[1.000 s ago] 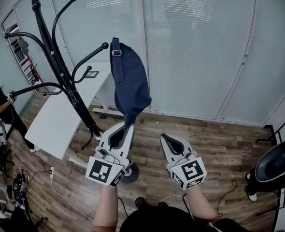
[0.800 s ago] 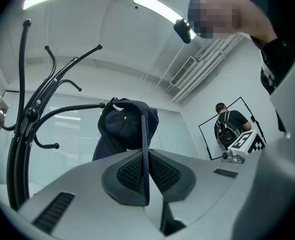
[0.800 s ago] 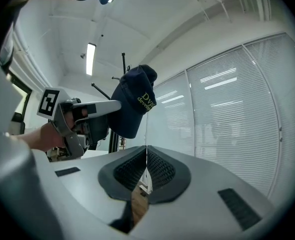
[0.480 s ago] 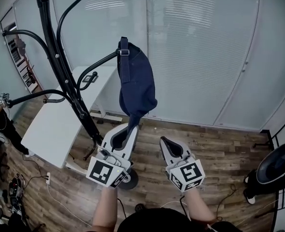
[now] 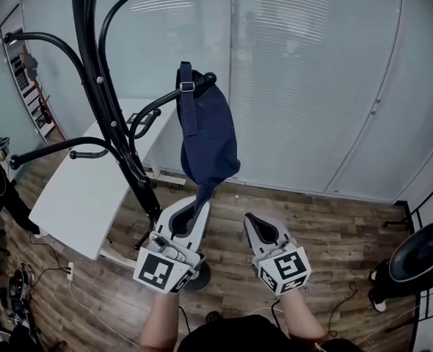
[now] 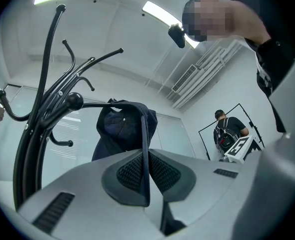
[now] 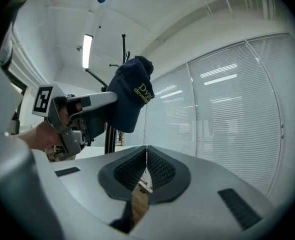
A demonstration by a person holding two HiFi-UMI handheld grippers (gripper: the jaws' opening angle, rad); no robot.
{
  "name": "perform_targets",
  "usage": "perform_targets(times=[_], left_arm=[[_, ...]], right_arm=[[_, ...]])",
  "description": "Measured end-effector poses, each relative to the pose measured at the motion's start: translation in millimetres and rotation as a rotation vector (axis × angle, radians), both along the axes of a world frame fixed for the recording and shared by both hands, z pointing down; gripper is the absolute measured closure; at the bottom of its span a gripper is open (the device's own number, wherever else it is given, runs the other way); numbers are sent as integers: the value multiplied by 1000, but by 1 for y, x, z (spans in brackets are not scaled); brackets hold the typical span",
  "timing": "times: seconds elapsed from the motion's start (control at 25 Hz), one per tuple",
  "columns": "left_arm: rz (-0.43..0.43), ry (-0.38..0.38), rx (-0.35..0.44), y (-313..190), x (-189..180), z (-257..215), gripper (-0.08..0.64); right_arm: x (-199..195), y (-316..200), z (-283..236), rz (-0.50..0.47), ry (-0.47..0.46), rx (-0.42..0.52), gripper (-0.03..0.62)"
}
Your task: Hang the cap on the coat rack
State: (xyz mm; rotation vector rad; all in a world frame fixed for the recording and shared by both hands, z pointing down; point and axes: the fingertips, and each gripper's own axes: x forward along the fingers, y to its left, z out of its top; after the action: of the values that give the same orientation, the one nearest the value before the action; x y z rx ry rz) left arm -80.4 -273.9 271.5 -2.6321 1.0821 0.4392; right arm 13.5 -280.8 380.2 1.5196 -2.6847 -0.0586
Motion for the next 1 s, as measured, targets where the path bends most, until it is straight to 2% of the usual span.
perform_targets(times=[0.08, 0.24, 0.44, 1.0], left_arm=[[8, 7, -26, 1, -4, 6, 531], [9, -4, -3, 1, -12, 9, 531], [22, -12, -14, 4, -15, 17, 531], [3, -30, -89, 2, -23, 48, 529]], right_arm=[[-8, 0, 2, -1, 3, -14, 561], [-24, 1, 7, -16, 13, -24, 561], [-36, 3, 7, -28, 26, -25, 561], [-43, 10, 12, -11, 23, -43, 561]])
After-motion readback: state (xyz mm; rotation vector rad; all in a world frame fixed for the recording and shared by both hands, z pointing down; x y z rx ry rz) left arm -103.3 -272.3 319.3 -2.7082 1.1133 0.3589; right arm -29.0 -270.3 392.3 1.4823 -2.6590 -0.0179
